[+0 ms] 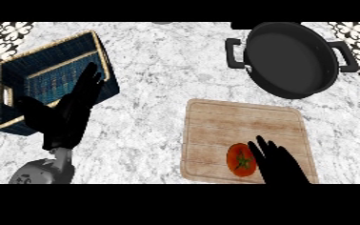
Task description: Pick the tomato from the cutting board and place it in the pot
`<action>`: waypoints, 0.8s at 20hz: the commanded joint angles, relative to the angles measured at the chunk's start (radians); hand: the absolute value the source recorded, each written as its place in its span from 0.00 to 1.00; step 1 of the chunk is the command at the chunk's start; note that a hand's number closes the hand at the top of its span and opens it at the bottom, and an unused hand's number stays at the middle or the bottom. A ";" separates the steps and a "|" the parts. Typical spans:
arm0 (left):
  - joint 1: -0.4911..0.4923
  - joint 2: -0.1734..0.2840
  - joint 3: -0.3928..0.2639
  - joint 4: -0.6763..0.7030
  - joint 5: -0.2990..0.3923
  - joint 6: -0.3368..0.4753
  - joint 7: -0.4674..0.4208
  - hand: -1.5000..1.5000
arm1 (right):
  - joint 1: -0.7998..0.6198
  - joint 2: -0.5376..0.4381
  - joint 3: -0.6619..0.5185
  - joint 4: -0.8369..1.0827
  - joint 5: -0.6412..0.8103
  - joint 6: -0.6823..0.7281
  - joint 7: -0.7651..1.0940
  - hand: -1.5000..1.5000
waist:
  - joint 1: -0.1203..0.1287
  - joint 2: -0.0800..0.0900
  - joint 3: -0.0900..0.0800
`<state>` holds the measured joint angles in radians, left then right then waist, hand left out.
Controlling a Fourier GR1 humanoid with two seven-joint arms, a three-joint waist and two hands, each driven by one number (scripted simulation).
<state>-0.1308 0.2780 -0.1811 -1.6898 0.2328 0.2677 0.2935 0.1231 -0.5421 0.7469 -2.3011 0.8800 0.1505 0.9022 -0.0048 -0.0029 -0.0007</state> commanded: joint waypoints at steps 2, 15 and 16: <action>-0.010 -0.012 0.026 0.013 -0.015 -0.026 -0.002 0.50 | 0.022 0.049 0.083 -0.077 0.151 0.018 0.049 0.00 | -0.002 0.001 0.000; -0.029 -0.083 0.038 0.070 -0.086 -0.033 -0.012 0.50 | -0.028 0.214 -0.004 0.149 0.192 0.063 0.073 0.00 | 0.002 0.003 0.001; 0.021 -0.068 0.045 0.051 -0.057 -0.083 -0.052 0.50 | -0.091 0.265 -0.031 0.246 0.168 0.074 0.053 0.00 | 0.008 0.004 0.001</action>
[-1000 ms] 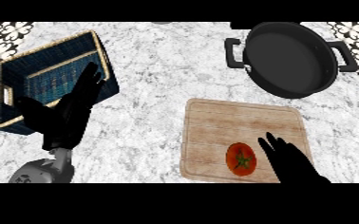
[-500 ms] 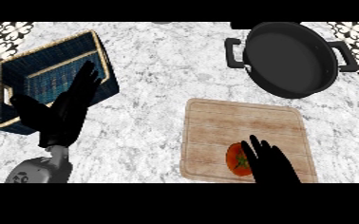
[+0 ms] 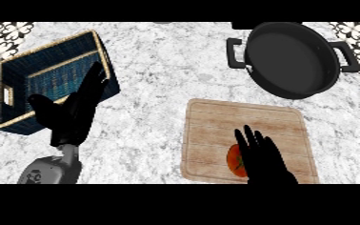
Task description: Pick the tomato from the cutting board and place it in the pot
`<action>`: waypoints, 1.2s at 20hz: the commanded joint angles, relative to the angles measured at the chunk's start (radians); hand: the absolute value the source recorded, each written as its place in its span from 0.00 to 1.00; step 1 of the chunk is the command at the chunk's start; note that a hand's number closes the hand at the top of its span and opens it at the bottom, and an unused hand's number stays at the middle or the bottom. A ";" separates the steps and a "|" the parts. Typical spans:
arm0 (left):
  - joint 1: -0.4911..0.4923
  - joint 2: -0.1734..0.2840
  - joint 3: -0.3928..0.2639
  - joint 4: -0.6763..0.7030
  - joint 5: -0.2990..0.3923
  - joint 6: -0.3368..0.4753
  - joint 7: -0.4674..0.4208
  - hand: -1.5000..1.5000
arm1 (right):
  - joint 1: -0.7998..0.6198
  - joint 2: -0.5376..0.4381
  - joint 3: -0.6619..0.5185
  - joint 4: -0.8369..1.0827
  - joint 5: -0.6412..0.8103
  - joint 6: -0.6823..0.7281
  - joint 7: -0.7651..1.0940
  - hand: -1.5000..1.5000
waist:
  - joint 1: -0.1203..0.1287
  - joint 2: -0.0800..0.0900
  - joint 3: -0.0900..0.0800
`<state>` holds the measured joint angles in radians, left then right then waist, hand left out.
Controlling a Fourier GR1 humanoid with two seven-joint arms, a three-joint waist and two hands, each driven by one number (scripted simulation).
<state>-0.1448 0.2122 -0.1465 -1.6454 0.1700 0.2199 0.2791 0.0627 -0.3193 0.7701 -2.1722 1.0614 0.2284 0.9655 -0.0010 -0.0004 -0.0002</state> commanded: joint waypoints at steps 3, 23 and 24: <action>0.062 0.001 0.028 -0.062 0.007 -0.044 0.012 0.50 | 0.054 -0.001 -0.030 0.119 0.037 -0.073 -0.070 0.00 | 0.001 -0.001 0.000; 0.003 -0.041 0.120 -0.029 -0.018 -0.118 0.037 0.50 | -0.035 0.148 -0.146 0.361 0.073 0.049 -0.136 0.00 | 0.001 0.000 0.000; -0.024 -0.068 0.067 -0.069 -0.069 -0.047 0.114 0.50 | -0.044 0.126 -0.136 0.316 0.028 0.048 -0.199 1.00 | 0.001 0.000 0.001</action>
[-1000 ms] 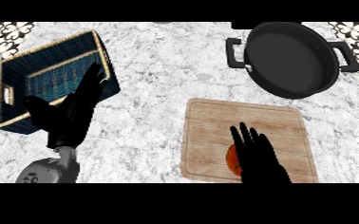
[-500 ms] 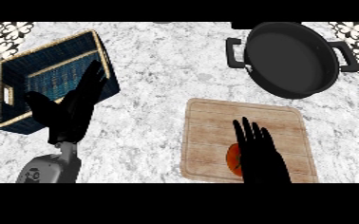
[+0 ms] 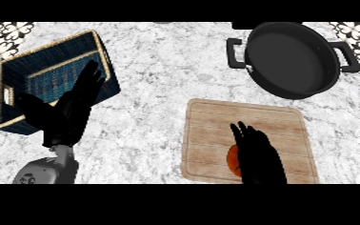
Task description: Pick the tomato from the cutting board and place it in the pot
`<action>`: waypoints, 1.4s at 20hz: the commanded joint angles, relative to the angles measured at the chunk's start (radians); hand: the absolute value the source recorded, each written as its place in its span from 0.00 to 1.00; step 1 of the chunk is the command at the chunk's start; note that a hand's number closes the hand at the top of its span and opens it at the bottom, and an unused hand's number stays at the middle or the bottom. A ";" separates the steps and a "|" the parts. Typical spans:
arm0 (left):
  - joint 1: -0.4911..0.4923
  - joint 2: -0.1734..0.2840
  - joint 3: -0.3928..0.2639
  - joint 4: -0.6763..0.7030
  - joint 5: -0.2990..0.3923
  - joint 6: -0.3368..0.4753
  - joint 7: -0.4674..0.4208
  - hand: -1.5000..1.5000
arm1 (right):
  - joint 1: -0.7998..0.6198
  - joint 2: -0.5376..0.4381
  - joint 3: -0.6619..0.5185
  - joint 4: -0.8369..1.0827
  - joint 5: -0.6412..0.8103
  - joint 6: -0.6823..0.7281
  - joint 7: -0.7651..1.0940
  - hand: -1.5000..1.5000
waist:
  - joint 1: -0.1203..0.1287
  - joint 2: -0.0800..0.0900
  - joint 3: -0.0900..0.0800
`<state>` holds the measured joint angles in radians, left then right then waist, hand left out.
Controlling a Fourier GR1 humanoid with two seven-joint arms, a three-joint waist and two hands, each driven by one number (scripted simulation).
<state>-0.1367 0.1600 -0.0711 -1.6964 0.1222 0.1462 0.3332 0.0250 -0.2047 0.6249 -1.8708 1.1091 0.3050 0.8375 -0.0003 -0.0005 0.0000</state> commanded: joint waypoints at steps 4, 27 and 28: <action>-0.014 -0.035 -0.007 0.013 -0.032 0.015 0.006 0.50 | -0.074 0.005 -0.026 0.086 0.016 -0.092 -0.160 1.00 | 0.002 0.000 0.000; 0.007 -0.014 0.047 -0.001 -0.010 -0.056 0.001 0.50 | -0.051 -0.330 -0.843 0.159 -0.305 -0.148 -0.303 1.00 | -0.006 -0.001 0.000; 0.056 -0.016 0.033 -0.022 -0.032 -0.052 -0.018 0.50 | -0.026 -0.366 -0.883 0.143 -0.334 -0.150 -0.362 1.00 | -0.007 -0.002 0.000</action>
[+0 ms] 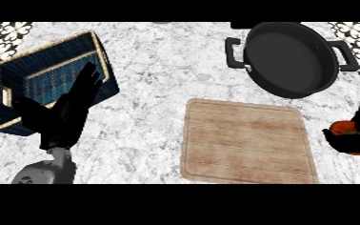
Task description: Pick the tomato from the cutting board and place it in the pot
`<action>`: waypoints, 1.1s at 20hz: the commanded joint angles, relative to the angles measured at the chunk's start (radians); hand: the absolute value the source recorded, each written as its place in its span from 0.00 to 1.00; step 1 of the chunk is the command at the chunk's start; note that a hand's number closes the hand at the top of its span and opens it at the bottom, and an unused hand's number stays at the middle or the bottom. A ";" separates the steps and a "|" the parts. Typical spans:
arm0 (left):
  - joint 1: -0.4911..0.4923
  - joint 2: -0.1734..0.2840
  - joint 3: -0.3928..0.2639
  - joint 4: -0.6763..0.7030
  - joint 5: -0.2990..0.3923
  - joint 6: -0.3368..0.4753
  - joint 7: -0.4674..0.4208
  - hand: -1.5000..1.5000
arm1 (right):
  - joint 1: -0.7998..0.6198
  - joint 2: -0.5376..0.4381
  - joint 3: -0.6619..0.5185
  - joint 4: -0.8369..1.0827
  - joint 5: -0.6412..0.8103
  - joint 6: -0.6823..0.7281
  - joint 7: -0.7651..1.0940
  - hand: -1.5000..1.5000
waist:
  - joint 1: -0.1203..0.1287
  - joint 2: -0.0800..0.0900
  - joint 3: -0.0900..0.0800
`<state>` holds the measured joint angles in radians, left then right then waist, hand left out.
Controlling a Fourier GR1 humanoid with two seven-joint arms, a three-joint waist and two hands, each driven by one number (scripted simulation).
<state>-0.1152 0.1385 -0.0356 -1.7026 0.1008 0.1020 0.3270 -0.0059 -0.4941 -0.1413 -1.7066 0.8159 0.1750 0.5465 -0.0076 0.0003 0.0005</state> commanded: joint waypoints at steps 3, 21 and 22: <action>-0.019 0.000 0.023 -0.008 0.004 0.006 0.021 0.50 | 0.030 -0.103 -0.170 -0.177 -0.123 0.077 -0.066 1.00 | -0.006 -0.004 -0.001; -0.034 -0.023 0.004 0.027 -0.015 -0.015 0.012 0.50 | -0.616 -0.238 -0.154 -0.018 -0.275 0.180 0.065 1.00 | 0.027 0.002 -0.001; -0.127 -0.034 0.014 0.060 -0.031 0.020 0.057 0.50 | -0.619 -0.226 -0.149 -0.055 -0.299 0.208 0.094 1.00 | 0.017 0.001 -0.001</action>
<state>-0.1648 0.1099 -0.0311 -1.6618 0.0842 0.0977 0.3376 -0.5067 -0.7112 -0.3240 -1.8512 0.5308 0.3615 0.6107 0.0108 0.0009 -0.0011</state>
